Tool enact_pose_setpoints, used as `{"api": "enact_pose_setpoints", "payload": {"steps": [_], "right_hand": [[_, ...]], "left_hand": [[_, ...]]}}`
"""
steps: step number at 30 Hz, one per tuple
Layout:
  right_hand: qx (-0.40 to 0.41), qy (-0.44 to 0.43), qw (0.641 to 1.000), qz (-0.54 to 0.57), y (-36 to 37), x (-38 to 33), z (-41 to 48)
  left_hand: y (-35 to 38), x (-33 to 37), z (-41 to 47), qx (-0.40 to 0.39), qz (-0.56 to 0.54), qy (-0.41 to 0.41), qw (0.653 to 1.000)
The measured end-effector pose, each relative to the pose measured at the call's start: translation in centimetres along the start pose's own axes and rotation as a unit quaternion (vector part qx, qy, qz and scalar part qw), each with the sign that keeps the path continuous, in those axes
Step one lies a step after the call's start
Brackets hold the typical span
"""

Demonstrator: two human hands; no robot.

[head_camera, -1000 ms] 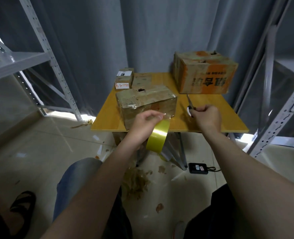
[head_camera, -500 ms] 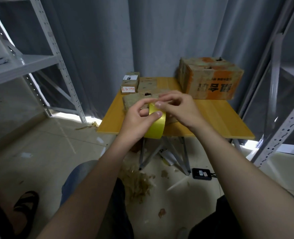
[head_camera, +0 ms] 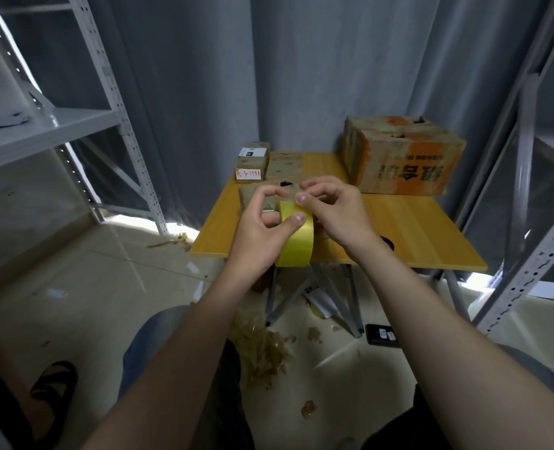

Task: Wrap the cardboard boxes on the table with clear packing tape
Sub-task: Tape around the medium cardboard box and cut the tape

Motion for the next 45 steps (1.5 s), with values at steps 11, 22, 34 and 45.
{"api": "enact_pose_setpoints", "payload": {"steps": [11, 22, 34, 45], "right_hand": [[0.013, -0.076, 0.997, -0.001, 0.0, 0.1, -0.4], [0.103, -0.014, 0.93, -0.351, -0.7, -2.0, -0.7], [0.227, 0.158, 0.96, 0.053, -8.2, 0.6, 2.1], [0.062, 0.322, 0.852, -0.407, -11.7, 11.3, 3.5]], "left_hand": [[0.4, 0.9, 0.2, -0.023, -0.052, -0.009, 0.998], [2.6, -0.2, 2.5, 0.059, -0.028, -0.021, 0.998], [7.4, 1.8, 11.8, -0.144, 0.056, -0.068, 0.986], [1.3, 0.5, 17.6, -0.367, 0.521, -0.311, 0.706]]}}
Point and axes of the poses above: each hand's wrist, its own z-axis towards the middle knuckle, its own y-axis out of the palm, x = y × z, the point moved 1 cm from there along z, towards the middle knuckle, and after that the axes turned 10 degrees about -x, right-handed, at the moved point
